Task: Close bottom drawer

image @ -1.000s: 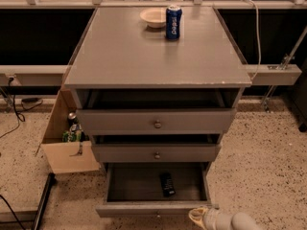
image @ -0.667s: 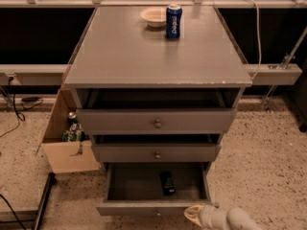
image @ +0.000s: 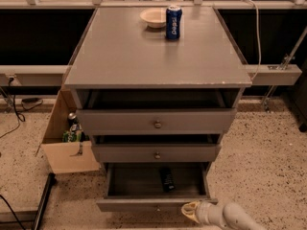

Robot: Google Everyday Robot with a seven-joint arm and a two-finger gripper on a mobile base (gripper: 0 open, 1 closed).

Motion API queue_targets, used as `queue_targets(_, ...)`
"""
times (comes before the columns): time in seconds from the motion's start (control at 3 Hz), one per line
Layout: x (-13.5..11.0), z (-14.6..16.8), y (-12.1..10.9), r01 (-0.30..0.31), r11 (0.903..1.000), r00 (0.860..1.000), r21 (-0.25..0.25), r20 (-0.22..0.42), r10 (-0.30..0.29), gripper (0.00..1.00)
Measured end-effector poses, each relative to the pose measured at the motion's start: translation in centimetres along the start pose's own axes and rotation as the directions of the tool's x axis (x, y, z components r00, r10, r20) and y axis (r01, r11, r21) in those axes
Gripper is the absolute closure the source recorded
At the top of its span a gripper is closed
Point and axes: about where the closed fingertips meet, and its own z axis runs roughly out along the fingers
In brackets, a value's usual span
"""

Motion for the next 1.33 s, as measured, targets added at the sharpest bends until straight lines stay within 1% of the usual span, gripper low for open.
queue_targets(0.33,-0.5,0.7,0.1,-0.006,0.9995,1.000,0.029,0.017,0.006,1.00)
queue_targets(0.67,-1.1,1.8,-0.2,-0.033,0.9948,0.999,0.096,0.046,0.029,1.00)
queue_targets(1.0,-1.3,2.8,-1.2,-0.073,0.9830,0.996,0.169,0.069,0.062,1.00)
queue_targets(1.33,-1.2,3.7,-2.4,-0.122,0.9639,0.991,0.236,0.085,0.105,1.00)
